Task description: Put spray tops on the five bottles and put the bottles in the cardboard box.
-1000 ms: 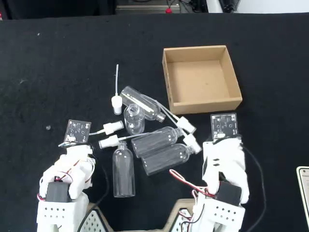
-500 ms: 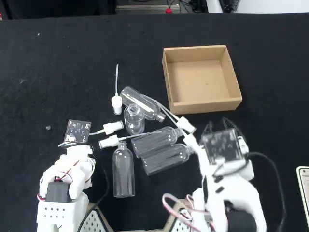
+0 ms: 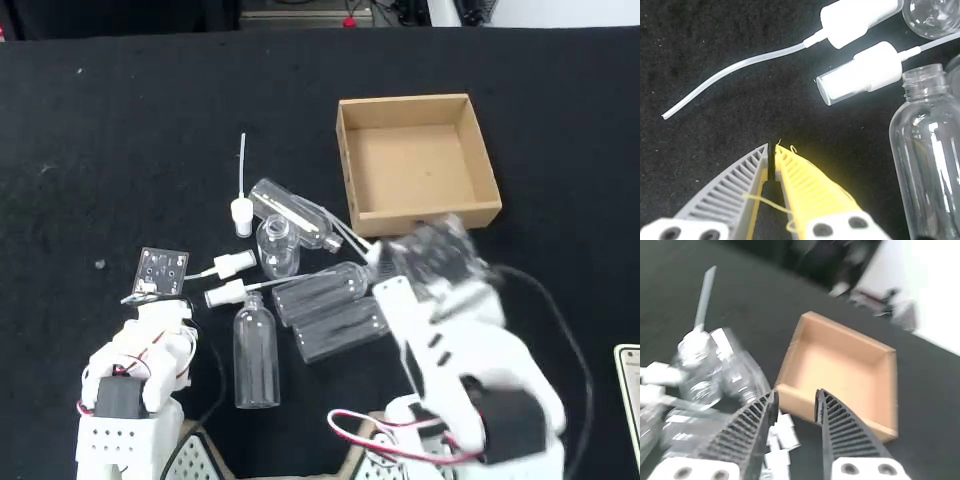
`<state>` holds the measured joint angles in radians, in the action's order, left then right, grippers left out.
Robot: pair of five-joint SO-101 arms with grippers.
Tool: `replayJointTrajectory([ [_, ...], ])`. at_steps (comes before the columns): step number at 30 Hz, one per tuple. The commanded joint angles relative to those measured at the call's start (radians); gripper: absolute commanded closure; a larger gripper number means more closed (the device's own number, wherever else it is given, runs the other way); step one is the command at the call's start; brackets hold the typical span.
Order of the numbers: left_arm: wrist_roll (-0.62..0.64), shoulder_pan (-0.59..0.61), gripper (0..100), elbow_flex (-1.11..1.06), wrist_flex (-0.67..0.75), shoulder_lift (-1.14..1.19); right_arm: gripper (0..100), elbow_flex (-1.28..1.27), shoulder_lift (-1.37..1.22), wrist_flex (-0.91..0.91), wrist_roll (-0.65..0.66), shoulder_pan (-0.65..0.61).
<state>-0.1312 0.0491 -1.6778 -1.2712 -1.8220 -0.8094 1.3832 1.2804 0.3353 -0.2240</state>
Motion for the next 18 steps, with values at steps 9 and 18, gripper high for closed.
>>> replayJointTrajectory([
  [9, 0.009, -0.010, 97, -0.021, -0.002, -0.003, 88.1, -0.341, -0.044, -0.368, -0.087, -0.339],
  [18, 0.009, -0.010, 97, -0.021, -0.002, -0.003, 77.6, -0.420, -0.045, -0.430, -0.183, -0.468],
])
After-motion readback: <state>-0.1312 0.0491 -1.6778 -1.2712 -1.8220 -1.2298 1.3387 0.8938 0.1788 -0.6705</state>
